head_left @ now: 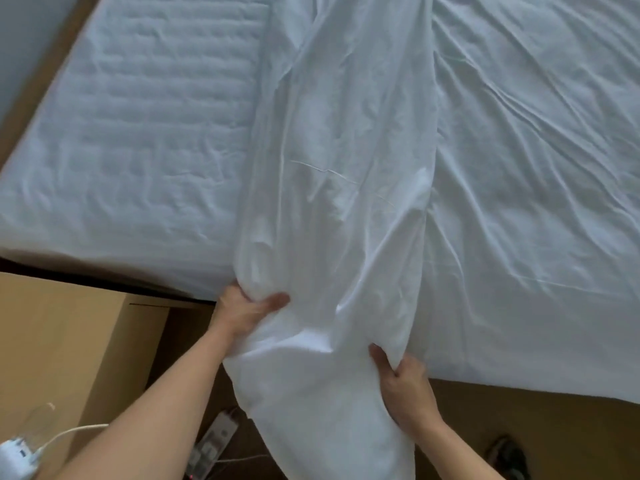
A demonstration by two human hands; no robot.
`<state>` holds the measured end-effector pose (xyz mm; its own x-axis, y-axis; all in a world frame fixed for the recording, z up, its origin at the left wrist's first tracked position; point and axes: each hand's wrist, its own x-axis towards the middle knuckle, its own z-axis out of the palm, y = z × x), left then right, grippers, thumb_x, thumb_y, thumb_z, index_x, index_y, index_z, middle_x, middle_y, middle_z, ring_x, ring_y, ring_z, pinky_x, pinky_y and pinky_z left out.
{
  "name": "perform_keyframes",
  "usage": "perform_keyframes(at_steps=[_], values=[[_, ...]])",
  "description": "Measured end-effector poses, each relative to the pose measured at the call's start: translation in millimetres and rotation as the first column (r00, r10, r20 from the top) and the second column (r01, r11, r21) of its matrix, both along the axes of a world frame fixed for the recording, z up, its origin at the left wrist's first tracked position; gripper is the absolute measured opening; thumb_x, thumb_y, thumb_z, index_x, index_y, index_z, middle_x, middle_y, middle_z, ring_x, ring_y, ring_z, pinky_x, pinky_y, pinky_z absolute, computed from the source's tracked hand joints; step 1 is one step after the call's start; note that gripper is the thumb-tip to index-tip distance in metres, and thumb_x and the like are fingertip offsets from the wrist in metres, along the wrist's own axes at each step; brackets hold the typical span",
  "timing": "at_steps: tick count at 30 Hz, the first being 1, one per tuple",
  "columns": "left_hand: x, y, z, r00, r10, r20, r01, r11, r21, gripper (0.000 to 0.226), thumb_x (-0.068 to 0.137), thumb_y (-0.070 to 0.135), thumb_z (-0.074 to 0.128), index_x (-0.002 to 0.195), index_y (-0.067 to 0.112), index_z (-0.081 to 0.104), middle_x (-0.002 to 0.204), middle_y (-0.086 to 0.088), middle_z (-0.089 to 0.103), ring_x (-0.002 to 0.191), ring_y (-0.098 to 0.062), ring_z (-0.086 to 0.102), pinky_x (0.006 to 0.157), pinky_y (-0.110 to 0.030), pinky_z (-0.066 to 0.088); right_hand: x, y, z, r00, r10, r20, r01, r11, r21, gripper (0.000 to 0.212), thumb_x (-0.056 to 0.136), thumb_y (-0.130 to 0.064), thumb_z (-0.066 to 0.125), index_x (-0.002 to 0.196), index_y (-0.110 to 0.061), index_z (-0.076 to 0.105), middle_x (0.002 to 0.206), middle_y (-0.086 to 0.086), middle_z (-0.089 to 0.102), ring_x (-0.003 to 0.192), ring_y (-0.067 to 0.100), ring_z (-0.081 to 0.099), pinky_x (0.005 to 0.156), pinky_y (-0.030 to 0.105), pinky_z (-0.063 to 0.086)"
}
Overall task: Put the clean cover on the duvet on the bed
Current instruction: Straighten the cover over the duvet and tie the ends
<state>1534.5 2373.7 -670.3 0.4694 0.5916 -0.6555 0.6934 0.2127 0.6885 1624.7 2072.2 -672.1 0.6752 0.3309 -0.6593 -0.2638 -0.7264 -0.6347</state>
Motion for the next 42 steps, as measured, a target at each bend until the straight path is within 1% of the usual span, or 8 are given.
perform_keyframes(at_steps=[6,12,15,19,24,30,37,42], values=[[-29.4,-12.4,1.5,0.997,0.023,-0.073,-0.028,0.998,-0.062,0.079,0.036,0.058,0.100,0.097,0.013,0.076,0.088,0.000,0.079,0.079,-0.021,0.078,0.070,-0.041,0.063,23.9,-9.8,-16.4,0.994,0.073,-0.086,-0.089,0.973,-0.212,0.051,0.098,-0.054,0.052,0.130,-0.015,0.062,0.127,0.009,0.065,0.119,0.030,0.060,0.099,0.037,0.047],[-29.5,-19.2,0.5,0.959,-0.236,-0.158,0.221,0.970,-0.105,0.093,0.040,0.056,0.099,0.120,0.020,0.068,0.110,0.003,0.076,0.097,-0.015,0.073,0.085,-0.038,0.059,42.1,19.8,1.5,0.976,-0.148,-0.158,0.171,0.975,0.141,0.050,0.070,-0.046,0.089,0.112,-0.031,0.066,0.113,-0.013,0.073,0.105,0.007,0.068,0.080,0.023,0.055],[-20.2,-28.3,1.5,0.901,-0.220,-0.373,0.304,0.935,0.184,0.112,0.053,0.064,0.091,0.141,0.015,0.041,0.123,-0.001,0.060,0.109,-0.026,0.063,0.083,-0.035,0.049,60.2,35.2,13.8,0.933,-0.320,0.165,0.296,0.942,0.156,0.065,0.067,-0.086,0.065,0.109,-0.036,0.062,0.094,-0.018,0.070,0.087,0.000,0.066,0.072,0.024,0.053],[-14.7,-44.8,13.4,0.933,-0.035,-0.357,0.230,0.821,0.522,0.100,0.062,0.080,0.074,0.131,0.022,0.031,0.117,-0.002,0.046,0.090,-0.029,0.058,0.070,-0.038,0.047,75.9,36.3,-0.3,0.918,-0.090,0.386,0.156,0.978,-0.142,0.077,0.092,-0.073,0.017,0.111,-0.016,0.065,0.089,0.009,0.068,0.085,0.034,0.066,0.070,0.038,0.050],[-41.0,-66.3,12.7,0.892,-0.066,-0.447,0.306,0.816,0.490,0.061,0.075,0.085,0.052,0.099,0.031,0.037,0.093,0.007,0.056,0.068,-0.012,0.055,0.059,-0.034,0.049,72.1,13.6,-17.7,0.884,0.049,0.465,0.116,0.940,-0.320,0.083,0.093,-0.070,0.005,0.107,-0.027,0.074,0.088,0.012,0.072,0.082,0.035,0.067,0.067,0.036,0.049],[-6.0,-45.4,14.3,0.835,-0.118,-0.537,0.345,0.873,0.345,0.110,0.070,0.069,0.077,0.149,0.011,0.026,0.142,-0.017,0.039,0.128,-0.039,0.042,0.105,-0.052,0.043,75.8,-15.4,-13.6,0.949,0.006,0.314,0.115,0.924,-0.365,0.082,0.090,-0.077,0.012,0.097,-0.021,0.072,0.091,0.013,0.068,0.085,0.033,0.064,0.077,0.042,0.055],[71.1,-96.7,33.4,0.816,-0.461,-0.348,0.568,0.530,0.630,0.138,0.059,0.093,0.062,0.160,0.037,-0.014,0.167,-0.004,-0.025,0.153,-0.038,-0.021,0.113,-0.068,-0.002,45.8,10.6,-5.6,0.990,-0.140,0.004,0.139,0.985,0.101,0.063,0.071,-0.087,0.059,0.111,-0.039,0.059,0.102,-0.018,0.068,0.090,-0.001,0.064,0.076,0.031,0.057],[74.3,-110.7,25.4,0.673,-0.494,-0.550,0.723,0.596,0.349,0.153,0.063,0.070,0.080,0.141,0.038,-0.047,0.150,0.000,-0.054,0.146,-0.038,-0.036,0.113,-0.072,0.027,27.5,-4.1,-36.3,0.965,0.132,-0.226,-0.158,0.982,-0.100,0.044,0.087,-0.061,0.066,0.114,-0.026,0.068,0.108,-0.004,0.072,0.096,0.016,0.069,0.082,0.036,0.057]])
